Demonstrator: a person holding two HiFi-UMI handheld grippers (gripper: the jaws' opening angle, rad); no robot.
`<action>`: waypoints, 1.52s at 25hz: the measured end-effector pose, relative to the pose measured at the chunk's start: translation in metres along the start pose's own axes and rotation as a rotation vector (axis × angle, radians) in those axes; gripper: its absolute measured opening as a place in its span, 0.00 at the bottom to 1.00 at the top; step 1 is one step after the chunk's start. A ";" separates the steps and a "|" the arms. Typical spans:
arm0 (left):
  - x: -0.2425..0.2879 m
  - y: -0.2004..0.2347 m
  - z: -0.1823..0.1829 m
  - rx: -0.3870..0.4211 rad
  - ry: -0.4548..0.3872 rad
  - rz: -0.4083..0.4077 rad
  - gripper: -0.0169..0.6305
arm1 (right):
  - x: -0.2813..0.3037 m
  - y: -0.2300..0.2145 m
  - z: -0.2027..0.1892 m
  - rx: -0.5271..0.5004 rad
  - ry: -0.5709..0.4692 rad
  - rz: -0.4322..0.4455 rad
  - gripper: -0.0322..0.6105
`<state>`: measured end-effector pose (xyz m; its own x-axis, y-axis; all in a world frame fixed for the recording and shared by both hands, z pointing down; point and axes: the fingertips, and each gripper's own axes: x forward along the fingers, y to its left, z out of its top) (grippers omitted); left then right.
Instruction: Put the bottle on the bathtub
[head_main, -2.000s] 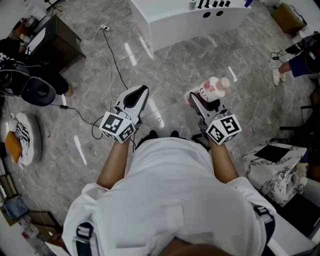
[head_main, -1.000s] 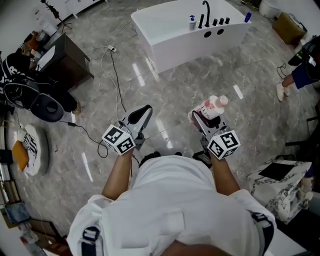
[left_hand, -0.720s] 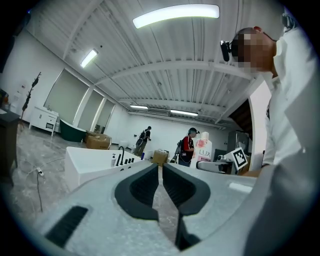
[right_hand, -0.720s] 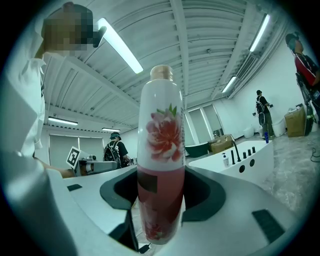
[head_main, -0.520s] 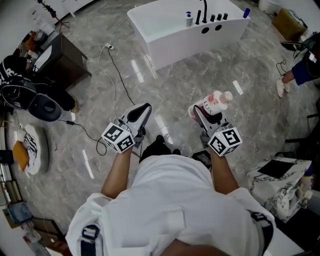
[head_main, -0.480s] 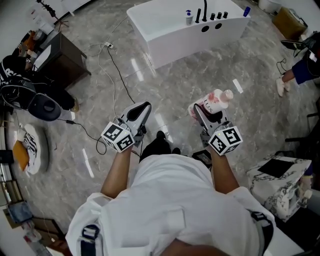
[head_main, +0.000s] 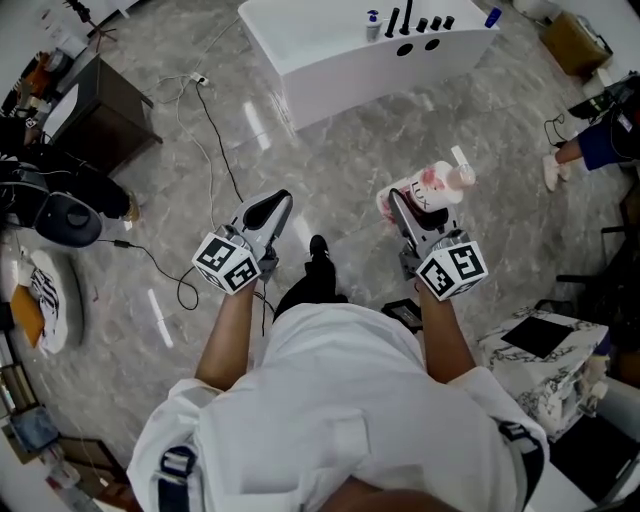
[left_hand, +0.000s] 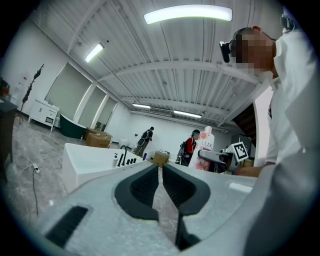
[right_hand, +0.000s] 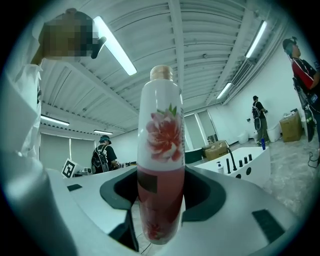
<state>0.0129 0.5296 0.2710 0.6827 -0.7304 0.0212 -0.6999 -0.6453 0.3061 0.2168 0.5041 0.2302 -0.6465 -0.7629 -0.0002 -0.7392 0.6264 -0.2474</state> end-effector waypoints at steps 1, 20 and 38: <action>0.005 0.011 0.003 0.008 -0.001 0.005 0.09 | 0.010 -0.003 0.003 -0.018 -0.004 -0.001 0.42; 0.087 0.220 0.077 0.023 -0.040 0.060 0.06 | 0.222 -0.076 0.024 -0.014 0.026 -0.039 0.42; 0.221 0.314 0.088 0.036 0.029 0.028 0.06 | 0.334 -0.196 0.004 0.049 0.081 -0.056 0.42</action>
<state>-0.0744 0.1460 0.2878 0.6685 -0.7415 0.0573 -0.7253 -0.6330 0.2707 0.1463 0.1255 0.2751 -0.6190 -0.7799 0.0933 -0.7658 0.5728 -0.2924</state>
